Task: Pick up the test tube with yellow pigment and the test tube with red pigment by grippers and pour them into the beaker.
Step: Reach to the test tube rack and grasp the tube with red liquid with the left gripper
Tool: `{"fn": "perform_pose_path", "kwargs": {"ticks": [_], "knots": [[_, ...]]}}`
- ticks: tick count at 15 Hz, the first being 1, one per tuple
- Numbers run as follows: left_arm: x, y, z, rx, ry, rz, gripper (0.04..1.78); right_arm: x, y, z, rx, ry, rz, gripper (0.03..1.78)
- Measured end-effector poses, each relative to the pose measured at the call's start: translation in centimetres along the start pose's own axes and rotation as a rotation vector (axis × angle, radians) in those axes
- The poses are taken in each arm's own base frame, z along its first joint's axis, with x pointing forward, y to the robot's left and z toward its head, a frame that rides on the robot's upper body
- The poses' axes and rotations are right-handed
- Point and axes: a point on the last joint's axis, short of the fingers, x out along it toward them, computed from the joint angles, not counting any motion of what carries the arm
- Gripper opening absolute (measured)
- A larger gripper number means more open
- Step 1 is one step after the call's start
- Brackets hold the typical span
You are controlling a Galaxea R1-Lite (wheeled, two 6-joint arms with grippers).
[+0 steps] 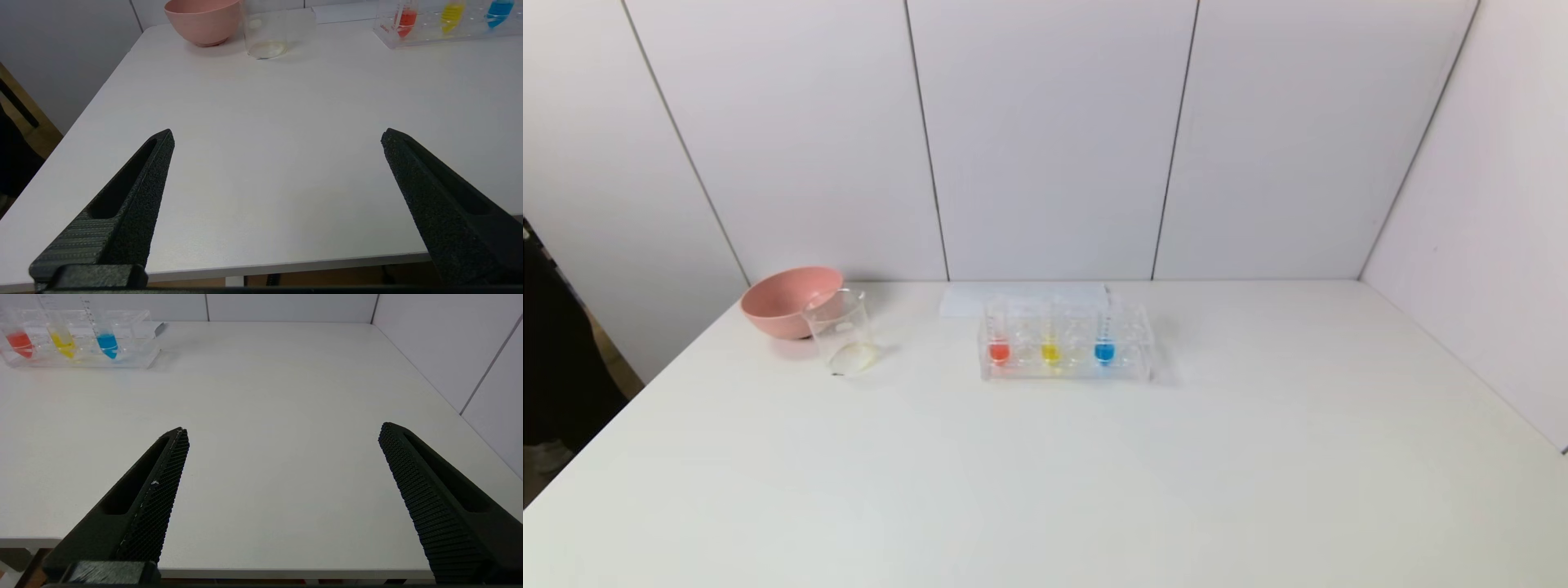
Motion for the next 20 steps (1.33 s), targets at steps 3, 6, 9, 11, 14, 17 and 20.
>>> {"fn": "perform_pose_path", "kwargs": {"ticks": [3,6,9,11,14,17,20], "knots": [[0.0,0.0,0.0,-0.028,-0.001,0.013,1.77,0.0,0.0,0.0,0.0,0.0,0.0,1.7],[0.0,0.1,0.0,-0.04,0.0,0.026,1.77,0.0,0.0,0.0,0.0,0.0,0.0,1.7],[-0.3,0.1,0.9,-0.048,-0.028,0.018,1.77,0.0,0.0,0.0,0.0,0.0,0.0,1.7],[-0.6,0.1,1.7,-0.05,-0.038,0.016,1.77,0.0,0.0,0.0,0.0,0.0,0.0,1.7],[-1.0,0.2,3.1,-0.05,-0.059,0.015,1.77,0.0,0.0,0.0,0.0,0.0,0.0,1.7],[-1.2,0.3,5.5,-0.048,-0.084,0.003,1.77,0.0,0.0,0.0,0.0,0.0,0.0,1.7],[-0.9,0.3,8.4,-0.049,-0.09,-0.032,1.77,0.0,0.0,0.0,-0.001,0.0,0.0,1.7]]}}
